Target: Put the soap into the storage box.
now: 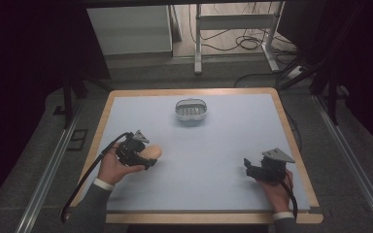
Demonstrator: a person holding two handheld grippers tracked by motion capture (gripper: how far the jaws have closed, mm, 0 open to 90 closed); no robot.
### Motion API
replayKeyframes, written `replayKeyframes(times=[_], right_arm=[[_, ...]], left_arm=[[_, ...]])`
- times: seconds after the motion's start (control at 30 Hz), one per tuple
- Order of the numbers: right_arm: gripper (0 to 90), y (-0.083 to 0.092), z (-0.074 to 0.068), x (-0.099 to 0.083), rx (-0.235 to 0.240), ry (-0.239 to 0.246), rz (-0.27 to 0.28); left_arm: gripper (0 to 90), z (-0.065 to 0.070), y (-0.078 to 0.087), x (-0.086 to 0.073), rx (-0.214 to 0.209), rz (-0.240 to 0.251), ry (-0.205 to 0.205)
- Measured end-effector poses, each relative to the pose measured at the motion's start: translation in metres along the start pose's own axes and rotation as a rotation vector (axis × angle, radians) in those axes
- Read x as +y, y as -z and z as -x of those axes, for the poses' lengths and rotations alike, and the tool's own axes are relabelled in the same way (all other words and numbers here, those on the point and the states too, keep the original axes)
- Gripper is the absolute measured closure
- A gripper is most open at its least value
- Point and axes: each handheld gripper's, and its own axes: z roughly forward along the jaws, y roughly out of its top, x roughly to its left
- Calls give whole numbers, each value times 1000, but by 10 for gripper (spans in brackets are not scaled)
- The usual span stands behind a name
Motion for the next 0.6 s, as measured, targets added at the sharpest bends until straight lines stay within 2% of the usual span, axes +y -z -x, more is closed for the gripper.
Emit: replayKeyframes(times=[0.6], right_arm=[[99, 0, 0, 0, -1, 1, -2]], left_arm=[[326, -1, 1, 8, -3, 8, -4]])
